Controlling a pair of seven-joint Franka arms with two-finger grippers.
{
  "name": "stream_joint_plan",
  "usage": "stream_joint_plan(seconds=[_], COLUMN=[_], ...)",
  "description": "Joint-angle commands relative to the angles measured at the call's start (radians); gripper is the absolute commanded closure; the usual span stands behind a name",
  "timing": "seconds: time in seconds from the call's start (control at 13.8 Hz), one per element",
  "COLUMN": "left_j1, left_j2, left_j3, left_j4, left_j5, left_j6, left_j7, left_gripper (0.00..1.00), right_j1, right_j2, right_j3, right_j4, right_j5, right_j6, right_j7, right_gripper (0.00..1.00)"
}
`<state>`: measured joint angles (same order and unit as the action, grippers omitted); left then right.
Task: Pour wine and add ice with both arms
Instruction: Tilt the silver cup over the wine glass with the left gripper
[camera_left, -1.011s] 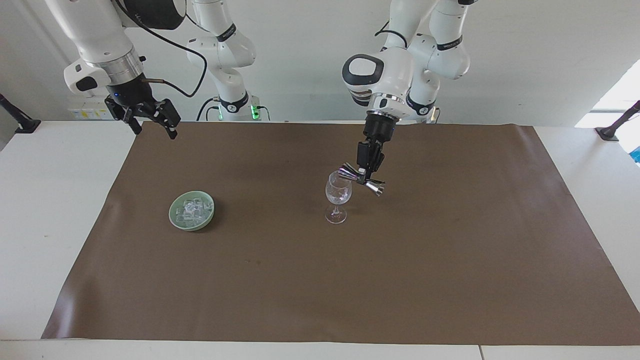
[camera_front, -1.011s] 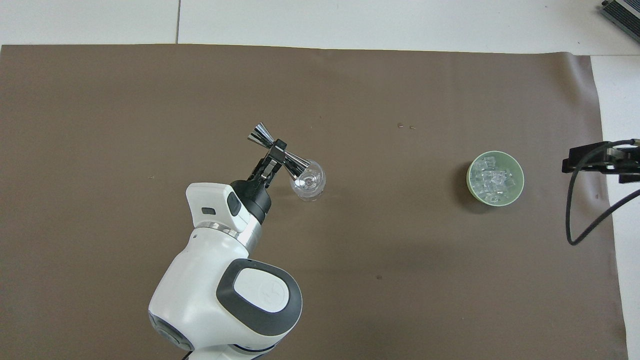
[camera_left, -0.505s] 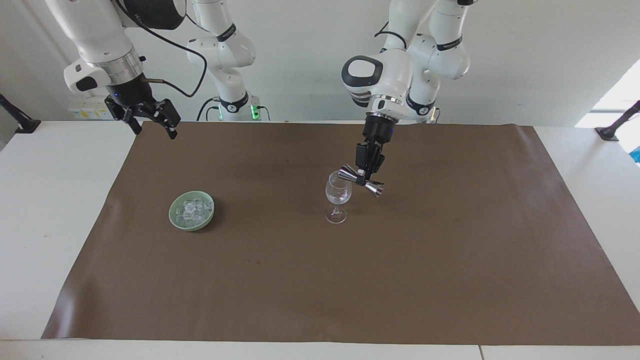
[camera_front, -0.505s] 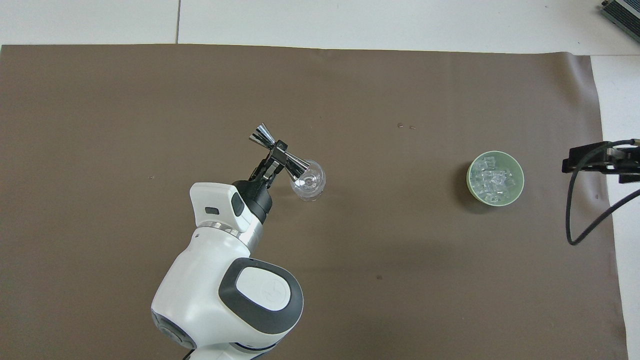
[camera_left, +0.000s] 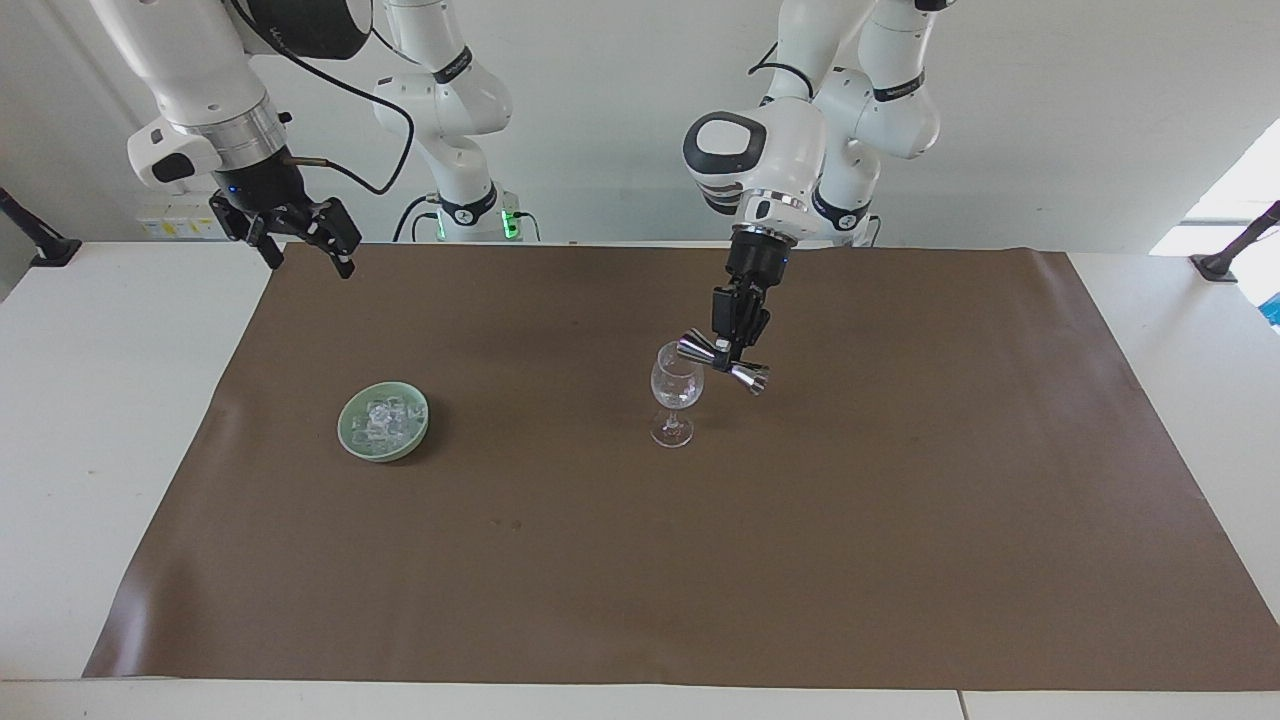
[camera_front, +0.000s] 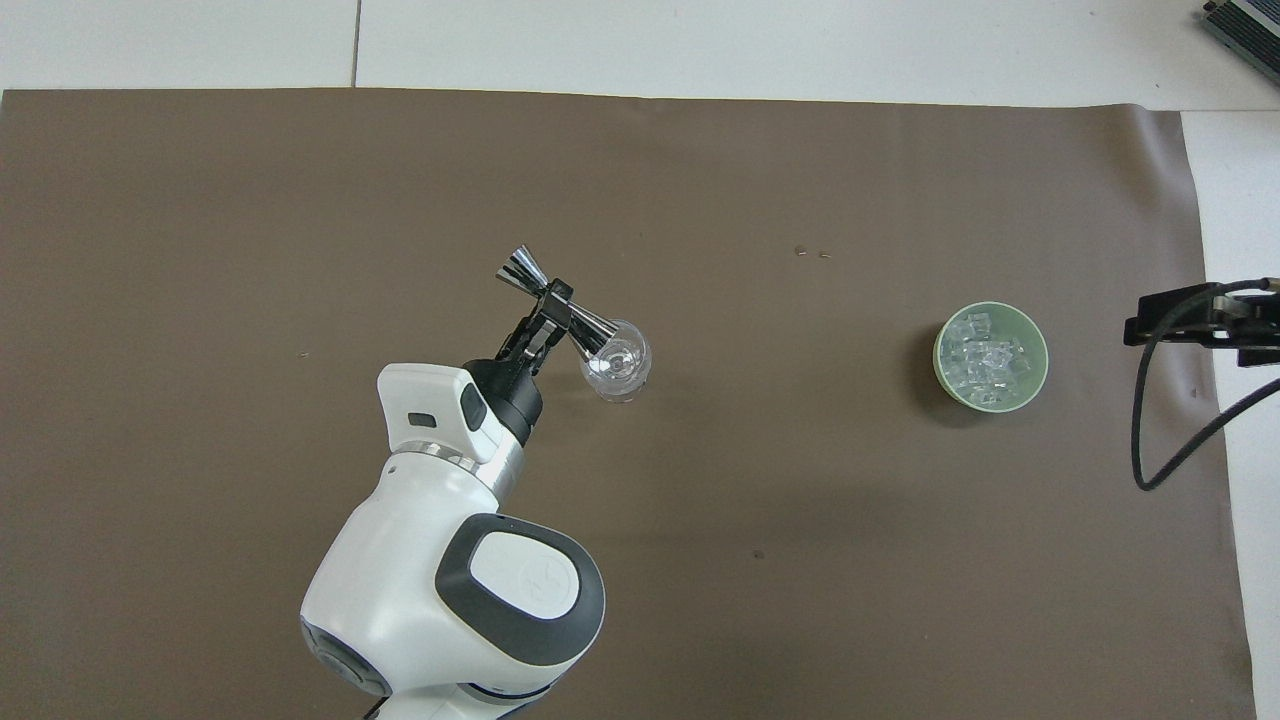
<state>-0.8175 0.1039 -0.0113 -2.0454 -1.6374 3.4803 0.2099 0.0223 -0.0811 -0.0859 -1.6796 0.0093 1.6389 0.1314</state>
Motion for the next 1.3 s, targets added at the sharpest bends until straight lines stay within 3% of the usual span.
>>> stream_joint_plan(seconds=[0.0, 1.23], left_j1=[-0.002, 0.119], left_j2=[0.011, -0.038], left_j3=[0.004, 0.005], left_j4=[0.022, -0.007], left_j5=[-0.024, -0.085], left_j6=[0.010, -0.280], left_j7=[-0.003, -0.383], left_gripper=[1.00, 1.00], right_j1=[-0.001, -0.001], right_j2=[-0.019, -0.019], right_j3=[0.005, 0.005], right_j4=[-0.020, -0.020], right_j5=[-0.005, -0.005], right_j6=[-0.001, -0.001], right_j7=[0.016, 0.016], right_gripper=[0.00, 0.00])
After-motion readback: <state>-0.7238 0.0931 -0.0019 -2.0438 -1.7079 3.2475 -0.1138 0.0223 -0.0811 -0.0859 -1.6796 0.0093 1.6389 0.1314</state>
